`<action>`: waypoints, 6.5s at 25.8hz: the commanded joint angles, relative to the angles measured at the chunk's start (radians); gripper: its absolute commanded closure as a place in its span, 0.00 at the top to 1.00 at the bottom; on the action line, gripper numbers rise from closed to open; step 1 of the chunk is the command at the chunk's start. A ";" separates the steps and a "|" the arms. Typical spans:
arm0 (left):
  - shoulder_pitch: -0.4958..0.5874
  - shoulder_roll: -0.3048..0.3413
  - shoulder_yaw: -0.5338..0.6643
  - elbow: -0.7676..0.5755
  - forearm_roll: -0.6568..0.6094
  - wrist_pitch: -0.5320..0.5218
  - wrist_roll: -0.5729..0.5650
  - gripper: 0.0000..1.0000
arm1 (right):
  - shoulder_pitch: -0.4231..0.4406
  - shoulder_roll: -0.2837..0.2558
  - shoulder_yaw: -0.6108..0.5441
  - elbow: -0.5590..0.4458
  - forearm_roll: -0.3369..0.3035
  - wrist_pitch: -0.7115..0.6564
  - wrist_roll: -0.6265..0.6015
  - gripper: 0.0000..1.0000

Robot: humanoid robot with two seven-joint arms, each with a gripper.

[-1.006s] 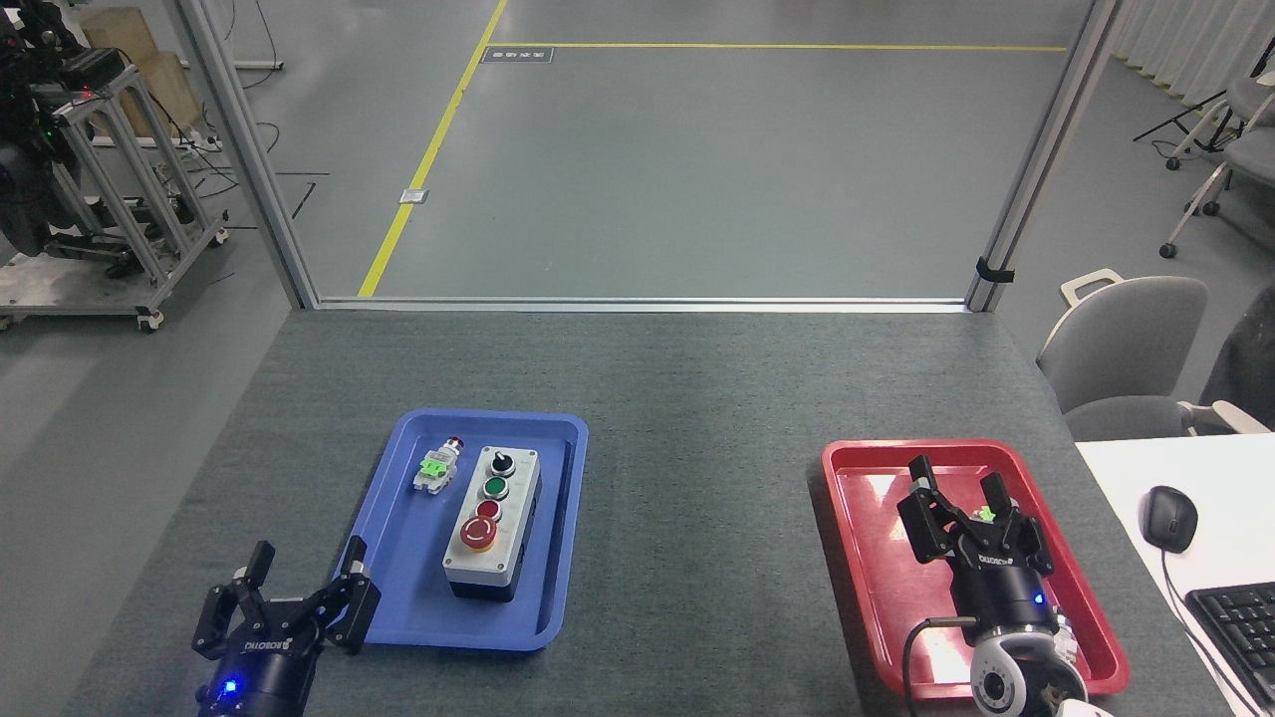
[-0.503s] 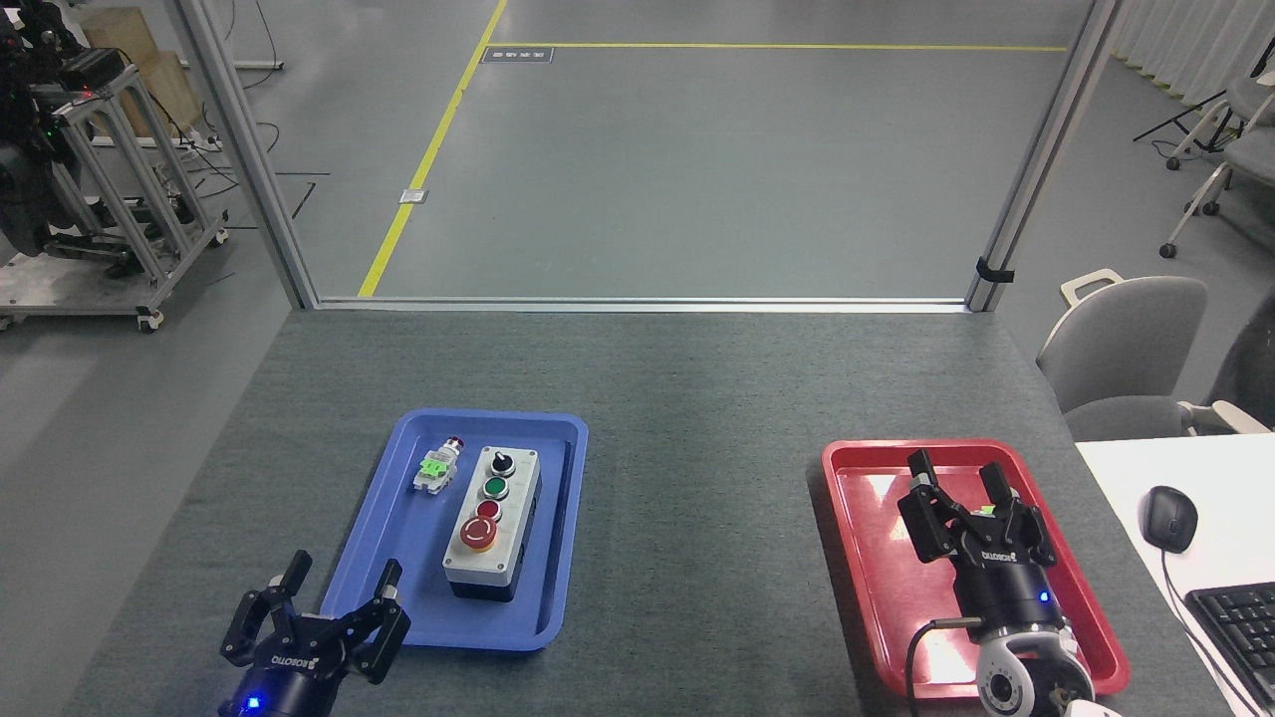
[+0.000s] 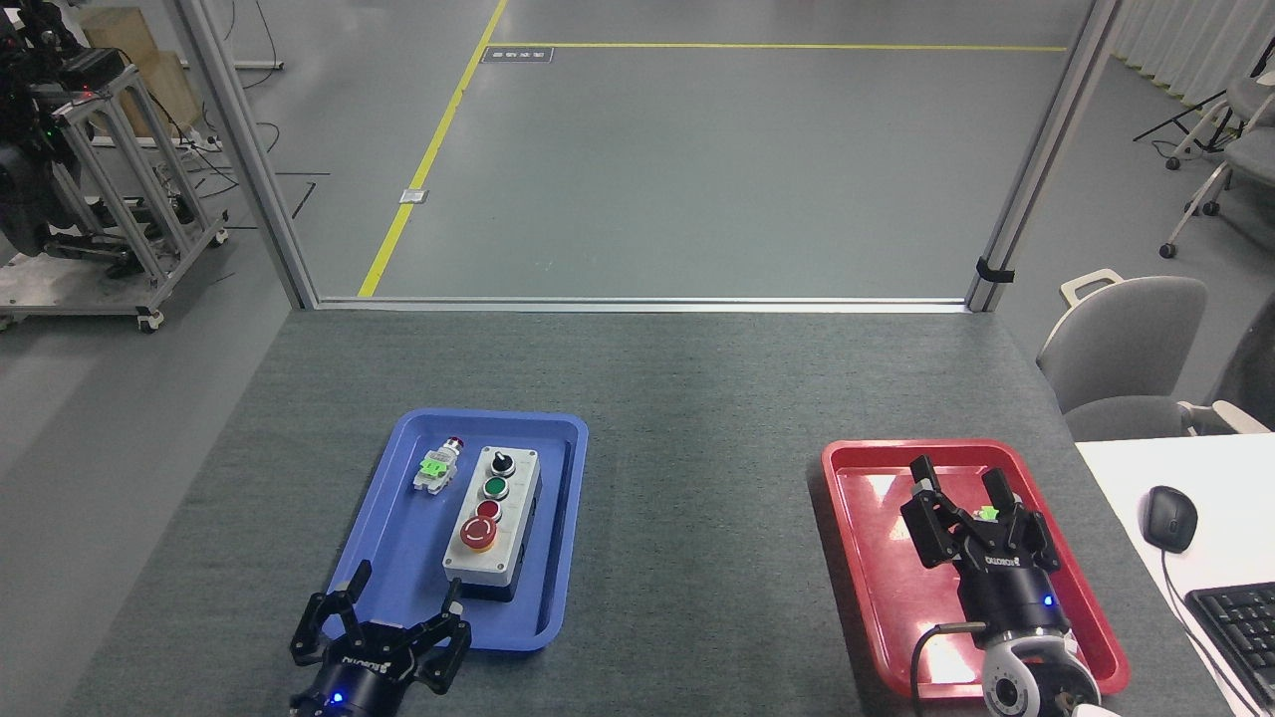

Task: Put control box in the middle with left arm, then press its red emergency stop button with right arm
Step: 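Move the left gripper forward toward the grey control box on the blue tray, then close the left gripper on the near end of the grey control box, then lift the control box with the left gripper and carry it to the table middle, then lower the control box onto the table between the trays with the left gripper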

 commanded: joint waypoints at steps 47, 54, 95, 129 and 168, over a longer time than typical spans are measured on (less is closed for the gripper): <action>-0.221 -0.103 -0.065 0.367 0.017 0.120 -0.093 1.00 | -0.012 -0.032 -0.007 0.012 -0.003 0.006 -0.001 0.99; -0.281 -0.101 -0.065 0.434 0.017 0.123 -0.092 1.00 | -0.012 -0.031 -0.008 0.014 -0.003 0.006 -0.001 0.99; -0.385 -0.061 -0.065 0.485 0.017 0.118 -0.055 0.00 | -0.012 -0.075 -0.004 0.043 -0.003 0.011 0.001 0.99; -0.339 -0.215 -0.370 0.255 0.095 0.109 -0.072 0.00 | -0.014 -0.072 -0.096 0.080 0.003 -0.002 -0.010 0.99; -0.505 -0.218 -0.651 0.627 0.112 0.180 -0.073 0.31 | -0.038 -0.149 -0.095 0.089 0.014 -0.002 -0.007 0.99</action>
